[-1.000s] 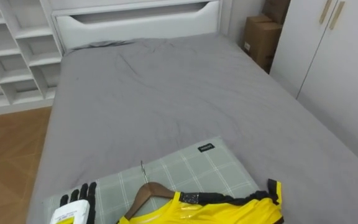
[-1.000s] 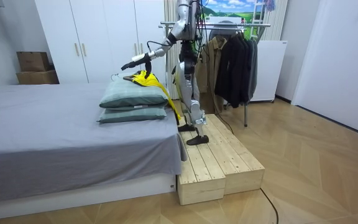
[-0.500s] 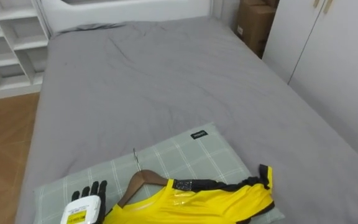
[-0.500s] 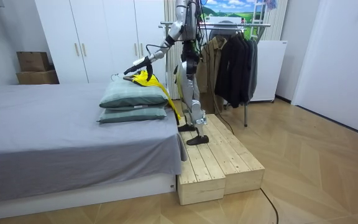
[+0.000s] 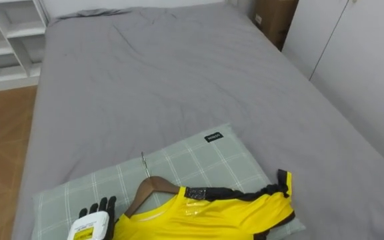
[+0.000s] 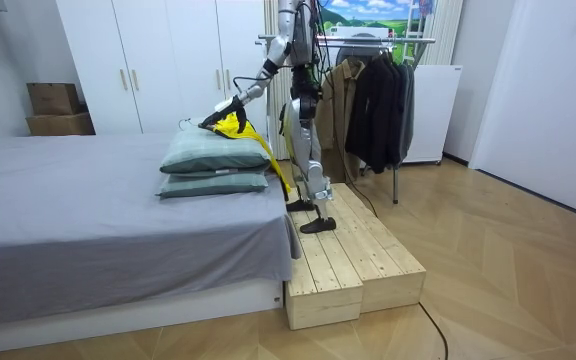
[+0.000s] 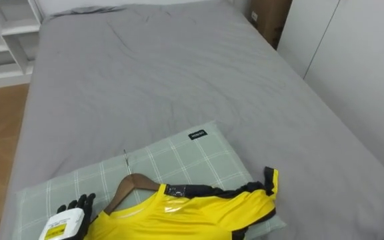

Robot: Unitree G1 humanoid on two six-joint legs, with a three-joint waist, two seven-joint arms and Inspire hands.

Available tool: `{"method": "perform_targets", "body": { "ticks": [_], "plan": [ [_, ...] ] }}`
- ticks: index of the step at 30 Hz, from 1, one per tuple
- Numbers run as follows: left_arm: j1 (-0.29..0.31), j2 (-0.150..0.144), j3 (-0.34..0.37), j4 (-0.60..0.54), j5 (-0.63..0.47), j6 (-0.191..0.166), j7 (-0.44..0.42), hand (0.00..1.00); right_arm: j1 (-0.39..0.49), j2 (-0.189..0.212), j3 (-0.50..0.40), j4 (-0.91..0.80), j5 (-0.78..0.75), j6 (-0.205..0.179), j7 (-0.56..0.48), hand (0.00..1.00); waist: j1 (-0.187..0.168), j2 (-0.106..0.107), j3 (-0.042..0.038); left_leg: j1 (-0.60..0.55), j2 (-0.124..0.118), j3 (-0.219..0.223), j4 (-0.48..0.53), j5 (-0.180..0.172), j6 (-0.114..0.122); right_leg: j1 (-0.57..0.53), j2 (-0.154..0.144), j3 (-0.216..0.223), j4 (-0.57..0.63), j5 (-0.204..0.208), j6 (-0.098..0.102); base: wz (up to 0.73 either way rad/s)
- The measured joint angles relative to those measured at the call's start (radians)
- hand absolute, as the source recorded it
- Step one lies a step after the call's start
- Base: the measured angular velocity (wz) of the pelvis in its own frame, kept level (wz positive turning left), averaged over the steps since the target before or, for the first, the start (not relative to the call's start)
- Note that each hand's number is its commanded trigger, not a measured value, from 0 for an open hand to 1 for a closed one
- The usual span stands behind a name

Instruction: Hang clothes

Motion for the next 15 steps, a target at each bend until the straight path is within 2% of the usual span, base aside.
{"method": "perform_targets", "body": {
  "ticks": [8, 15],
  "plan": [
    [-0.021, -0.027, 0.001, 0.057, -0.038, 0.001, 0.000, 0.00, -0.006, 0.003, 0.001, 0.012, 0.002, 0.001, 0.001, 0.00, 0.001, 0.000, 0.0000, -0.018, -0.002, 0.003, 0.012, 0.001, 0.002, -0.027, -0.001, 0.011, 0.014, 0.001, -0.001, 0.00],
    [-0.049, -0.027, 0.003, 0.060, -0.056, 0.001, 0.000, 0.00, -0.026, 0.009, 0.018, 0.017, 0.000, 0.001, -0.002, 0.00, 0.001, 0.000, -0.0002, -0.061, -0.007, 0.004, 0.014, 0.009, 0.005, -0.070, -0.006, 0.009, 0.020, 0.010, 0.000, -0.01]
  ]
}}
